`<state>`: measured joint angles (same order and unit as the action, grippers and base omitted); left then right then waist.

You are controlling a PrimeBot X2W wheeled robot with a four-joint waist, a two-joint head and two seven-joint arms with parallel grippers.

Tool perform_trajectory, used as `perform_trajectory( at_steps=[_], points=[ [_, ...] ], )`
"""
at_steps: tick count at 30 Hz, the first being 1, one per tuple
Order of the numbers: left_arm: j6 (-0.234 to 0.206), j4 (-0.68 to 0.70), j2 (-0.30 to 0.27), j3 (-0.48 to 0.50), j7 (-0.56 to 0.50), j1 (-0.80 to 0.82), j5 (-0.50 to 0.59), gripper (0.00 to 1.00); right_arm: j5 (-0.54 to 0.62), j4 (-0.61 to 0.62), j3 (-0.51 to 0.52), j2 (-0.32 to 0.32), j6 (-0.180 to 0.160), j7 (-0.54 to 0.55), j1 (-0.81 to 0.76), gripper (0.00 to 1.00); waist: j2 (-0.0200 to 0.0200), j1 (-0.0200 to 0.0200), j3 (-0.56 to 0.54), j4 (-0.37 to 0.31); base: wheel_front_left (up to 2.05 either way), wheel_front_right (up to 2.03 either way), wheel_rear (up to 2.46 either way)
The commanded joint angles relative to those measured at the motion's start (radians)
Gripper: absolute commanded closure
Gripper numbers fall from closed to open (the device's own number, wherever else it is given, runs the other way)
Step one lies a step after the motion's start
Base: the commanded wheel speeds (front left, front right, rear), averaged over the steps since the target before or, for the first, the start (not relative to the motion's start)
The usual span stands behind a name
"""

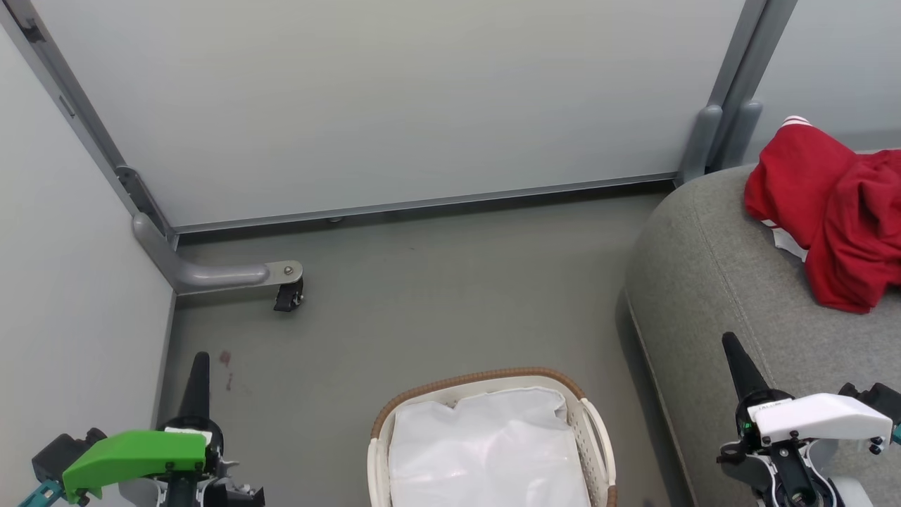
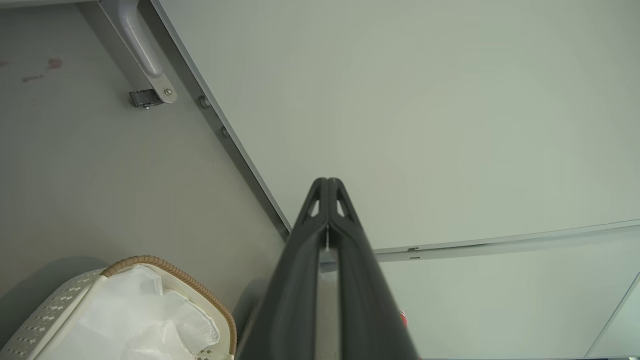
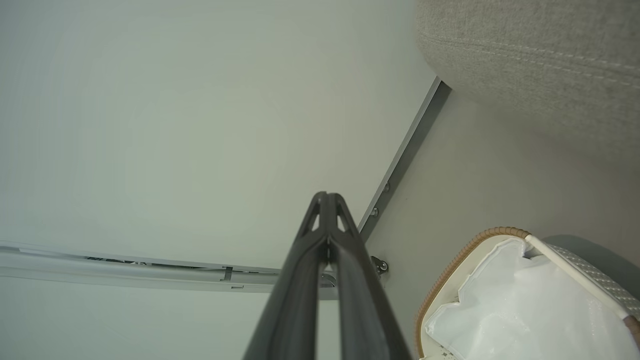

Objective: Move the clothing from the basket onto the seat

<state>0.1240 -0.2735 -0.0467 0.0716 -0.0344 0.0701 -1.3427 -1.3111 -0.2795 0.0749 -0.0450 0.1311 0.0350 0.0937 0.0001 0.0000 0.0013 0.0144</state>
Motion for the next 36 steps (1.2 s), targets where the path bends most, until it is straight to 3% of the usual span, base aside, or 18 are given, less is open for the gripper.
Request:
perform_trajectory(
  at_steps=[1, 36],
  points=[
    [0.005, 0.009, -0.005, 0.008, -0.008, 0.019, -0.026, 1.00, -0.024, 0.012, 0.005, -0.006, 0.000, 0.007, 0.018, 1.00, -0.0001, 0.0000, 0.000, 0.000, 0.00, 0.00, 0.00],
    [0.009, 0.029, -0.006, 0.042, -0.077, 0.044, -0.252, 1.00, -0.280, 0.035, 0.039, -0.008, -0.001, 0.076, 0.018, 1.00, -0.0001, 0.0000, 0.002, -0.013, 0.00, 0.00, 0.00]
  ],
)
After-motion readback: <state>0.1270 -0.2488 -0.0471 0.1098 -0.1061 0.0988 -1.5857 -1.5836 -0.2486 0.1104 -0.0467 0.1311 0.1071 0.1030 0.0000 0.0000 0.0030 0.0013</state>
